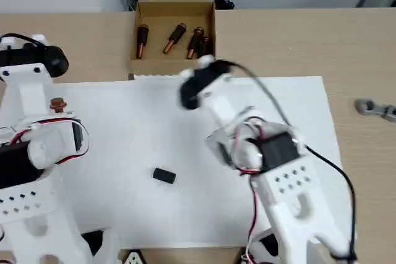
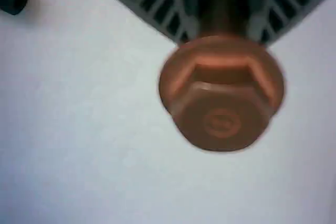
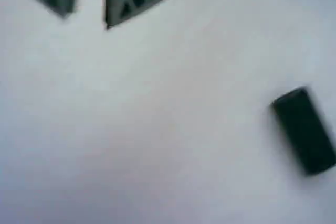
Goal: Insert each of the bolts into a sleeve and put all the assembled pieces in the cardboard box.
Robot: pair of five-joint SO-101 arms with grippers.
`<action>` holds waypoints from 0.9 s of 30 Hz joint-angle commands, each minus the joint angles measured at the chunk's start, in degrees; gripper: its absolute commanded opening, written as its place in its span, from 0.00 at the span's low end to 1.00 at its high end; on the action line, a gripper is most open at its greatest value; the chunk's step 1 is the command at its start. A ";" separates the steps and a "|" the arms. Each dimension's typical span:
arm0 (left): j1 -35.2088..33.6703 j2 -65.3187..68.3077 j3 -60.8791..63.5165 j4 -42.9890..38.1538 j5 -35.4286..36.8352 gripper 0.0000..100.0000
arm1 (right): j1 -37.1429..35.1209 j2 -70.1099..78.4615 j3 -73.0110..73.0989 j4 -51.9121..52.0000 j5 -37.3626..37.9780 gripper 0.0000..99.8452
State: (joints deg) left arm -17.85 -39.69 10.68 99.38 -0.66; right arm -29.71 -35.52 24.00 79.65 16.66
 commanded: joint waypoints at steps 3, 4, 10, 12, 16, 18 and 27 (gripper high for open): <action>-0.35 -1.49 -2.59 -0.26 -0.26 0.00 | -6.55 7.96 -7.12 2.24 5.36 0.14; -0.35 -1.49 -2.59 -0.26 -0.26 0.00 | -7.16 9.80 -7.21 2.24 6.33 0.14; -1.14 -1.58 -2.51 0.09 -0.26 0.00 | -14.81 19.12 -8.44 4.35 11.43 0.15; -3.96 -1.58 -2.42 0.09 0.00 0.00 | -17.19 21.41 -9.76 4.09 11.43 0.15; -11.08 -1.58 -2.33 0.09 -0.26 0.01 | -19.47 25.89 -13.80 4.00 11.43 0.15; -14.07 -1.58 -2.33 0.09 -0.26 0.01 | -20.09 28.35 -16.26 4.18 11.60 0.15; -22.68 -1.58 -2.33 0.09 -0.35 0.01 | -21.32 39.25 -22.59 4.00 11.87 0.25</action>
State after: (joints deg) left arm -38.15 -39.69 10.68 99.38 -0.66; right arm -50.64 2.81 4.92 83.60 27.74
